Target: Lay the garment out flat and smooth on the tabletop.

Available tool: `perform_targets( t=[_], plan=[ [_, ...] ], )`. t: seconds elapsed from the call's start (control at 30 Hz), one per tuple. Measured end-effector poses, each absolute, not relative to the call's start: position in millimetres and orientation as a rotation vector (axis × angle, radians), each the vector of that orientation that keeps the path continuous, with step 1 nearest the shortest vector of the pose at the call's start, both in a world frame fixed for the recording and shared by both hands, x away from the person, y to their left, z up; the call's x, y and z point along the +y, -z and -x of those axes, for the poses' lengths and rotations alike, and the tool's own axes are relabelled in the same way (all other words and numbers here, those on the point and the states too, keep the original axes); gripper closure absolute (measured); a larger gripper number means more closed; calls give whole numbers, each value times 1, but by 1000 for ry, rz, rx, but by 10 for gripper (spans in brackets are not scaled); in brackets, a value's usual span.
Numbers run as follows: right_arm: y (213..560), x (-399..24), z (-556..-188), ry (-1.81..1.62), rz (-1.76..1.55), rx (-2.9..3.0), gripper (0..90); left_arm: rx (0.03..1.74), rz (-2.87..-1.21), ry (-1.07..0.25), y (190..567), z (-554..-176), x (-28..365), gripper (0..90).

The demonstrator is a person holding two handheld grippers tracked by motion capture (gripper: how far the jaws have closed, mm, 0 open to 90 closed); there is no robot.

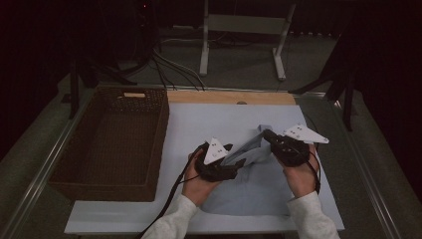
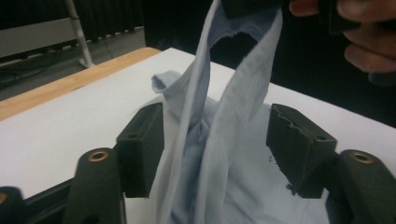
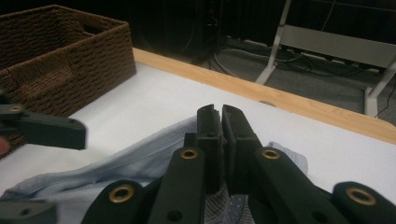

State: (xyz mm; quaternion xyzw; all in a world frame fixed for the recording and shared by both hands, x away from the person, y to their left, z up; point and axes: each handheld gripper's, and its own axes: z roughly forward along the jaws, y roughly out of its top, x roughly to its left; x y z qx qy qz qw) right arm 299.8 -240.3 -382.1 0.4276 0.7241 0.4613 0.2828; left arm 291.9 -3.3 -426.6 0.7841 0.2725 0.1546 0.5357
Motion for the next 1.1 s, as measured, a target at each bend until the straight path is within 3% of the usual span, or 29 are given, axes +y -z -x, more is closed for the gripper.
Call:
perform_targets(
  t=[0.83,1.0,1.1],
  plan=[
    [381,-232,-295,-1265,-1110,1957,864,671,-1859,-312,413,-331,-32,681],
    [382,-231,-294,-1265,-1100,1967,863,644,-1888,-300,409,-335,-38,866],
    [382,-233,-293,-1273,-1104,1966,858,657,-1881,-299,407,-338,-35,875]
  ],
)
